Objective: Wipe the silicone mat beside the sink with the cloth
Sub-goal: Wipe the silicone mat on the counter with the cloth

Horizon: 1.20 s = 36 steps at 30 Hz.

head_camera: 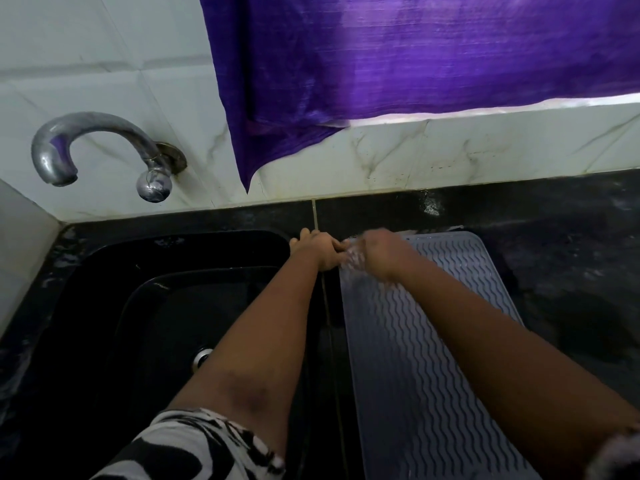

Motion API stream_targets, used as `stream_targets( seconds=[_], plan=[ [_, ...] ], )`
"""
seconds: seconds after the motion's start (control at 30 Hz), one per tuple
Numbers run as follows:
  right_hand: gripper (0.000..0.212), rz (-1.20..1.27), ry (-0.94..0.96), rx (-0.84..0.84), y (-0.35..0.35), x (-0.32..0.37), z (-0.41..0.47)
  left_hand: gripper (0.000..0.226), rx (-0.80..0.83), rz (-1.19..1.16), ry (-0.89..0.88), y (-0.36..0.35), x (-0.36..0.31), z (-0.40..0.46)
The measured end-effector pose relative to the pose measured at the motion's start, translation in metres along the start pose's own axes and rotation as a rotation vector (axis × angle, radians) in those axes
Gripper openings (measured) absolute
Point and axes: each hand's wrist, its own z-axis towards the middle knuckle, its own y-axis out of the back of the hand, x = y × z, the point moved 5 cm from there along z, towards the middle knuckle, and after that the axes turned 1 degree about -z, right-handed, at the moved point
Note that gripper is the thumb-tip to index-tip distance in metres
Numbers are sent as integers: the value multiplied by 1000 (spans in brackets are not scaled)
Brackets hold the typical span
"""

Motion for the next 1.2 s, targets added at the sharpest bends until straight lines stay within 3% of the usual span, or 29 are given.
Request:
stream_targets(
  seconds=[0.1,0.23,0.37,0.47,0.53,0.63,0.73,0.87,0.97,1.07,1.13,1.2],
  plan=[
    [39,-141,-58,-10,-40,6,24,33,-81,52,21,-3,-5,0],
    [40,-237,-44,-59,-85,4,-32,38,-144,88,61,-4,-6,4],
    [30,-187,124,200,-107,10,-107,41,-140,154,77,-3,-10,6],
    [21,51,116,376,-74,5,-107,41,-151,199,50,-3,-11,3],
    [22,121,82,214,-33,3,-80,45,-133,223,10,-8,-14,-1],
    [29,11,10,-70,-9,-1,-27,45,-145,252,3,-13,-19,-9],
    [31,-92,-51,-77,-51,0,-11,44,-165,260,28,-14,-20,-12],
    [48,-326,13,-80,-95,6,-52,59,-167,256,31,-14,-18,-11],
    [48,-322,131,72,-122,12,-111,64,-197,297,65,-17,-21,-13],
    [34,-303,216,258,-142,13,-168,66,-226,314,55,-17,-23,-12],
    [27,-133,209,324,-127,11,-177,66,-202,321,51,-17,-25,-14],
    [21,85,145,274,-93,7,-158,63,-174,322,38,-19,-32,-21]
  ],
)
